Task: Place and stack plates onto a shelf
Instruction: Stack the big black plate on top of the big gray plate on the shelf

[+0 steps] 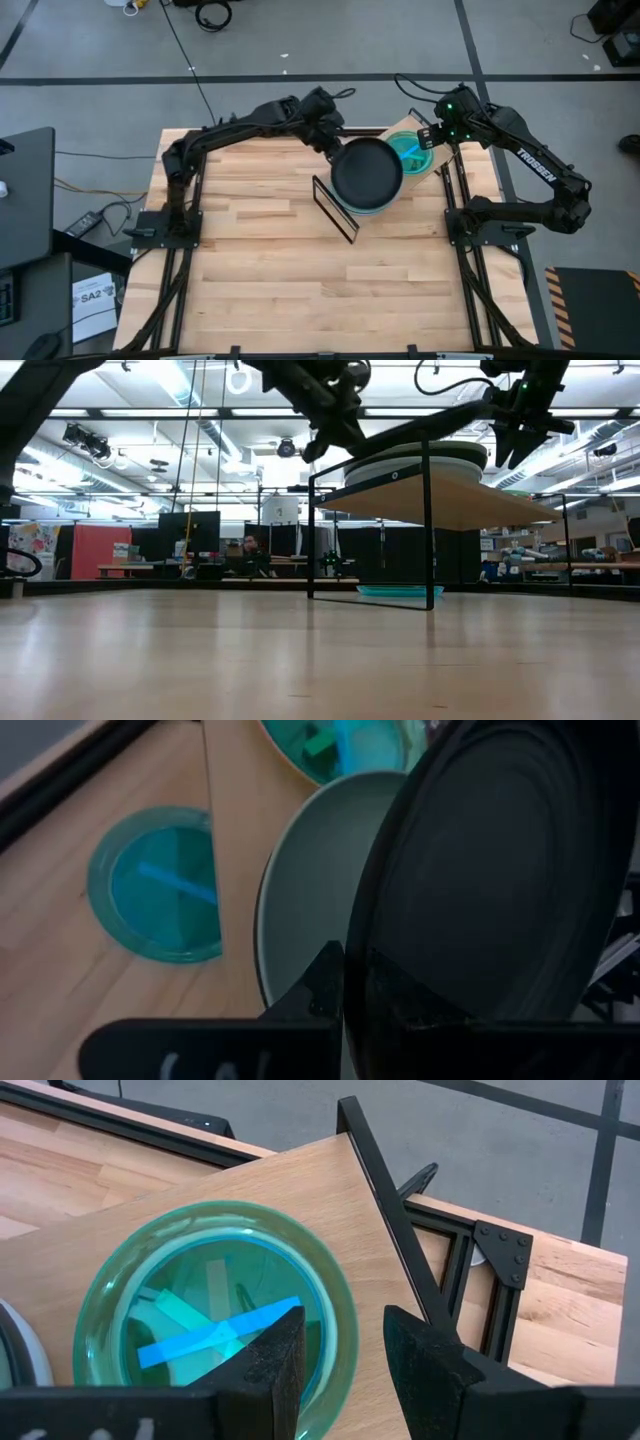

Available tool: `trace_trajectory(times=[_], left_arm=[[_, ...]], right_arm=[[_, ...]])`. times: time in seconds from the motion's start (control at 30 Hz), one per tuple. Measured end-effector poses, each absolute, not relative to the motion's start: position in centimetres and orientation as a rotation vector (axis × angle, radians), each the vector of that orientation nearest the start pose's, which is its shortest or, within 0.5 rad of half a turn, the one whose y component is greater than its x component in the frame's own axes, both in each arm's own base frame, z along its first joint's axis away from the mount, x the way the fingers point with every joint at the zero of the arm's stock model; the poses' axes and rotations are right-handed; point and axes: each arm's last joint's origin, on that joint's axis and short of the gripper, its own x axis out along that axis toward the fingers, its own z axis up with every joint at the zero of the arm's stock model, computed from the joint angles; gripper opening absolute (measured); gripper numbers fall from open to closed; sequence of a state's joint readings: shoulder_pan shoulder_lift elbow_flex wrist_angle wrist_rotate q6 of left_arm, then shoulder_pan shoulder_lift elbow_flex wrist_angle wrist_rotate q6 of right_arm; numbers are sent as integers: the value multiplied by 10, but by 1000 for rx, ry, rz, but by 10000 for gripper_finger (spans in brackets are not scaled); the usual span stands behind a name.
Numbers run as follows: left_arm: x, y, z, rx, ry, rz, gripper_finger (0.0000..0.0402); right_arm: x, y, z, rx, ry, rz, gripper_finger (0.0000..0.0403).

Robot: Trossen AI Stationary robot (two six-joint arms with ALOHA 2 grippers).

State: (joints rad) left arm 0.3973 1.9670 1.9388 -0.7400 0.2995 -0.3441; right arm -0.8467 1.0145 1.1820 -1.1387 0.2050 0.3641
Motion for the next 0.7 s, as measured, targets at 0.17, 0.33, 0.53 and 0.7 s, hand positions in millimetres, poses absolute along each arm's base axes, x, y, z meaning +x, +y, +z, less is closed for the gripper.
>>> trace_trajectory(times=[0.17,0.33,0.53,0.7], left_arm=[[408,164,326,-603,728,228,17],[406,164,323,-612,767,245,17],[406,164,319,-618,794,254,39],[406,164,319,-598,796,247,44]], right_arm=[[106,-129,348,625,783,-1140,143],[106,-129,348,625,783,-1140,143],[106,-129,348,625,783,-1140,143],[106,-129,348,625,784,-1140,143]])
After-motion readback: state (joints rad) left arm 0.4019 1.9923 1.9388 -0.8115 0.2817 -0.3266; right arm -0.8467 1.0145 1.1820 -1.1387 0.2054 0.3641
